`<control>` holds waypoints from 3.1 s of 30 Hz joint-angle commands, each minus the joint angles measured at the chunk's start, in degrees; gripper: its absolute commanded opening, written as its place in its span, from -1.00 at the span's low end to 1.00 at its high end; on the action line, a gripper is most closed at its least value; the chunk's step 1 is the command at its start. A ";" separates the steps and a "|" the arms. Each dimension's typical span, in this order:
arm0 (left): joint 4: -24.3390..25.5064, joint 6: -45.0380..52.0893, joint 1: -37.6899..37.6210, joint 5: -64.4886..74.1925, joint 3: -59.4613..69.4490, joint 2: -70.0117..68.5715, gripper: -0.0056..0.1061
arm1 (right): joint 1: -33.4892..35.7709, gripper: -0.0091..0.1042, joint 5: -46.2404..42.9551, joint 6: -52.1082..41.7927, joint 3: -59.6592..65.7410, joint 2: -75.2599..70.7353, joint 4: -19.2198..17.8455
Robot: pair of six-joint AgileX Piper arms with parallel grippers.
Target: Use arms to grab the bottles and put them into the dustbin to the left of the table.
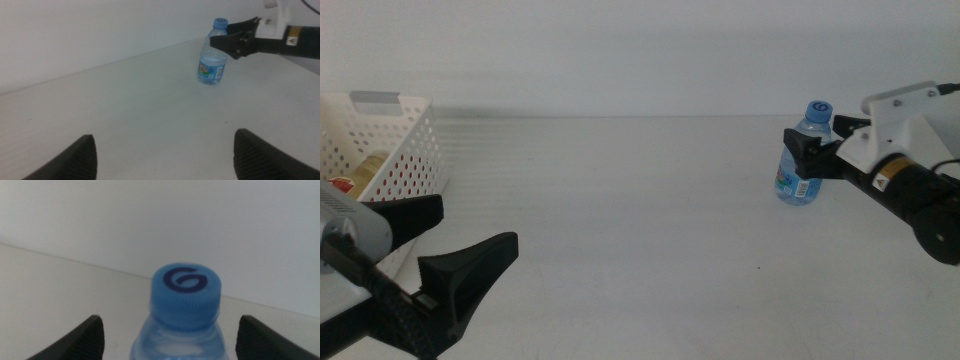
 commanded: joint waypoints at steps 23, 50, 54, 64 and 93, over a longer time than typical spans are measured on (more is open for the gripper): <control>-0.35 -0.90 -0.44 -4.32 -1.76 -0.15 0.71 | 5.56 -0.84 -2.80 8.68 -13.65 5.51 -10.15; -0.35 -0.90 -0.44 -4.32 -1.76 -0.15 0.71 | 27.20 -0.79 5.99 19.08 -36.62 18.04 -20.68; -0.35 -0.90 -0.44 -4.32 -1.76 -0.15 0.71 | 27.20 -0.51 6.43 19.14 -36.57 18.33 -21.13; -0.35 -0.90 -0.44 -4.32 -1.76 -0.15 0.71 | 24.69 0.62 9.30 36.45 -31.97 9.49 -36.47; -0.35 -0.90 -0.44 -4.32 -1.76 -0.15 0.71 | 25.65 0.42 24.45 29.83 8.89 -41.13 -19.04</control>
